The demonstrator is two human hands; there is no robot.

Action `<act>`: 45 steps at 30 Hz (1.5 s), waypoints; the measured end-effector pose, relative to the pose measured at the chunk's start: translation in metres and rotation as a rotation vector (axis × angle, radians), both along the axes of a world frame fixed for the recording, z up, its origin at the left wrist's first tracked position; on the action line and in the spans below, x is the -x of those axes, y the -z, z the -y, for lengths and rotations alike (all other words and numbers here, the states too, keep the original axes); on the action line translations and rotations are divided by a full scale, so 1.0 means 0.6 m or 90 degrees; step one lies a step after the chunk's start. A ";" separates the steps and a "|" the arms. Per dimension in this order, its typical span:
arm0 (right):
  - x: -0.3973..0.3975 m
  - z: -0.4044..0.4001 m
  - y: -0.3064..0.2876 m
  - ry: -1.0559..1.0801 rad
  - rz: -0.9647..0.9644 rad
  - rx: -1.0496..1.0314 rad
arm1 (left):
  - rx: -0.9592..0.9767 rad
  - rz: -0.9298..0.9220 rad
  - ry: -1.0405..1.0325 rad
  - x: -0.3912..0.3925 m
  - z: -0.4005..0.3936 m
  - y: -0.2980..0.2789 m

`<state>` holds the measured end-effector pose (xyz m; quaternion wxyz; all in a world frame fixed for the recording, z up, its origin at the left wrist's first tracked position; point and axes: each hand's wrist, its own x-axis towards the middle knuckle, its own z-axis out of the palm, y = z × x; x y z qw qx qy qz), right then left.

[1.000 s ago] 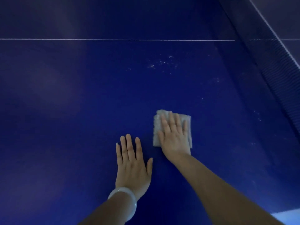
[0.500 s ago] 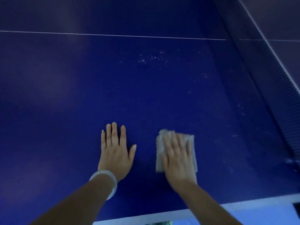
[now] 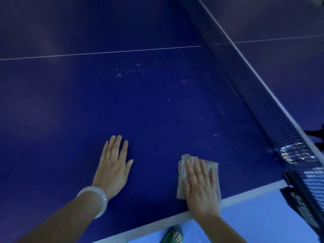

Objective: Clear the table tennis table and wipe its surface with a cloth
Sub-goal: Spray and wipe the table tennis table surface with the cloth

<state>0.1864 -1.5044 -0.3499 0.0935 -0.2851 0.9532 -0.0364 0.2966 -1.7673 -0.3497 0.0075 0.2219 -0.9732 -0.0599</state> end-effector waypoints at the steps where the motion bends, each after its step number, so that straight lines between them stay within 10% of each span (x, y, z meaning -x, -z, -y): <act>1: -0.006 -0.013 0.000 -0.040 -0.004 0.007 | -0.016 -0.012 0.003 0.022 -0.019 -0.001; 17: 0.178 -0.164 0.026 0.379 0.019 -0.031 | -0.023 0.012 -0.175 0.171 -0.141 0.035; 32: 0.296 -0.137 0.020 0.393 0.031 0.005 | -0.001 -0.005 -0.192 0.174 -0.146 0.031; 39: 0.187 -0.073 0.023 -0.063 0.009 0.023 | -0.006 -0.002 -0.194 0.175 -0.144 0.030; 45: 0.283 -0.178 0.020 0.274 -0.014 -0.031 | 0.001 0.008 -0.193 0.173 -0.144 0.028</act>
